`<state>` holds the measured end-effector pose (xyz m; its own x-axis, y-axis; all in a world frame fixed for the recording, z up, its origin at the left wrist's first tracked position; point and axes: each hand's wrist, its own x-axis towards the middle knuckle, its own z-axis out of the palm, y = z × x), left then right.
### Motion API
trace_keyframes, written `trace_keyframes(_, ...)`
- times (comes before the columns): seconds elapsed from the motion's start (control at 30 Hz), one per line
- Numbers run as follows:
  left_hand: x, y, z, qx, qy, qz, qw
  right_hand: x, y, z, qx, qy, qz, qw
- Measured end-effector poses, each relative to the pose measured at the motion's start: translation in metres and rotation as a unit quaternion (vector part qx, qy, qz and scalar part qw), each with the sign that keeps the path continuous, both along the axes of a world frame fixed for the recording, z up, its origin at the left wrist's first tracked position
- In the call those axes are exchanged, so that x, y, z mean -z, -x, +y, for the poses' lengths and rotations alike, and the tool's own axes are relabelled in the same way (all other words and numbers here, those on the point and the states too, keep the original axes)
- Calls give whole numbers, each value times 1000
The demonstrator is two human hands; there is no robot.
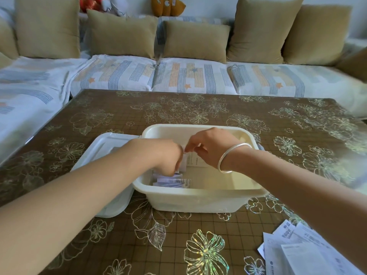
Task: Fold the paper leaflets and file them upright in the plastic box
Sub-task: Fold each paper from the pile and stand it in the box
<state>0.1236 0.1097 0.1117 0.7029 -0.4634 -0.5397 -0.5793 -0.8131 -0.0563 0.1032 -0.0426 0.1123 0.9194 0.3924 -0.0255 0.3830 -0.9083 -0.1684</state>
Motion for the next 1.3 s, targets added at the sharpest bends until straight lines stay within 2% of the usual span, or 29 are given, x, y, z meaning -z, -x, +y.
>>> trace_keyframes(0.1, 4, 2, -2, -1, -21, -4, 1000, -5, 10, -6, 17, -62, -17, 998)
trace_keyframes(0.27, -22, 14, -2, -19, 65, -105, 992, -21, 48, -31, 51, -213, -122, 968)
trace_keyframes(0.37, -41, 41, -14, -8, 176, -160, 971, -24, 86, -58, 88, -315, -174, 929)
trace_keyframes(0.5, -45, 98, -49, 20, 383, -192, 903, -6, 149, -109, 188, -360, -227, 885)
trace_keyframes(0.57, -35, 127, -71, 50, 447, -195, 872, 16, 175, -136, 251, -340, -211, 881)
trace_keyframes(0.63, -18, 152, -89, 70, 478, -177, 857, 40, 194, -160, 291, -271, -186, 899)
trace_keyframes(0.73, 20, 187, -110, 72, 467, -123, 873, 59, 221, -183, 300, -189, -166, 920)
trace_keyframes(0.87, 70, 217, -126, 74, 431, -95, 894, 66, 253, -183, 285, -156, -133, 937)
trace_keyframes(1.0, 99, 219, -127, 82, 408, -115, 902, 78, 266, -160, 279, -130, -64, 949)
trace_keyframes(1.13, 113, 221, -125, 109, 388, -132, 906, 83, 268, -145, 280, -28, 7, 959)
trace_keyframes(1.2, 113, 223, -122, 117, 379, -140, 907, 83, 272, -140, 260, 19, 19, 965)
trace_keyframes(1.3, 111, 227, -113, 125, 389, -193, 892, 85, 280, -138, 239, 35, 4, 970)
